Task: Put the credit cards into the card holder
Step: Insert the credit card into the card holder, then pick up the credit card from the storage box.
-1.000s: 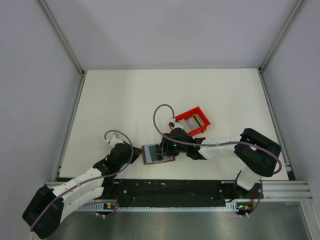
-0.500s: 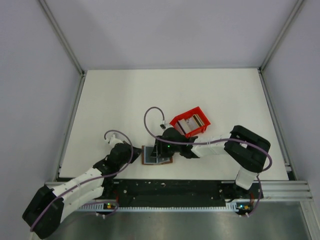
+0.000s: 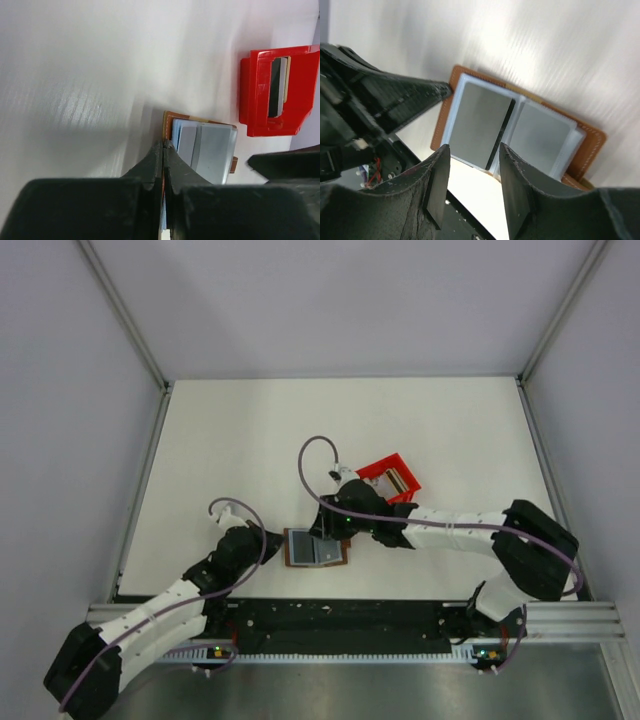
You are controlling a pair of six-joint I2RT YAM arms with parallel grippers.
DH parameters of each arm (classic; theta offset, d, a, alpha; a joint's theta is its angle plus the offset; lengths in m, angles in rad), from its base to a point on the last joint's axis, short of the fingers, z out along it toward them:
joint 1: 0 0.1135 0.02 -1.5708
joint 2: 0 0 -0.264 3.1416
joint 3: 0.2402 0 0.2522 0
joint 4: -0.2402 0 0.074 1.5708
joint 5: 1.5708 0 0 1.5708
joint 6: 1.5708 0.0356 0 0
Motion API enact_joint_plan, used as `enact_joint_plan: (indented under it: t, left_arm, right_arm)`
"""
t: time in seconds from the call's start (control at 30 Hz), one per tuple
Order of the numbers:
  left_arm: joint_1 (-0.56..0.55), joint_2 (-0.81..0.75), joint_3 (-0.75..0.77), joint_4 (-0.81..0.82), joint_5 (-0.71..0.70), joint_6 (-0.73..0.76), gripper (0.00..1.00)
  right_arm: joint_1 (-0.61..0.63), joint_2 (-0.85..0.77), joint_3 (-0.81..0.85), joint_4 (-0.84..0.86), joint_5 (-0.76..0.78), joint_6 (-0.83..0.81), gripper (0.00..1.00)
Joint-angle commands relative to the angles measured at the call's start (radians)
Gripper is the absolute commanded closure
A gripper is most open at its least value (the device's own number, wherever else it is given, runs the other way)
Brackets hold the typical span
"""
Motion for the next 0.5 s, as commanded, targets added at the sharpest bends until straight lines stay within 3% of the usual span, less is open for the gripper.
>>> enact_joint_plan:
  t: [0.0,0.23,0.47]
  left_arm:
    - [-0.003,-0.008,0.032,-0.003,0.010,0.061,1.00]
    - [-0.003,-0.008,0.057,-0.019,0.017,0.078,1.00]
    - [-0.001,-0.008,0.057,-0.019,0.022,0.084,1.00]
  right_arm:
    - [-0.067,-0.129,0.062,-0.089,0.080,-0.111,0.56]
    - [-0.233,-0.192,0.098,-0.273,0.216,-0.256,0.54]
    - [-0.268,-0.068,0.237,-0.396,0.320,-0.454,0.53]
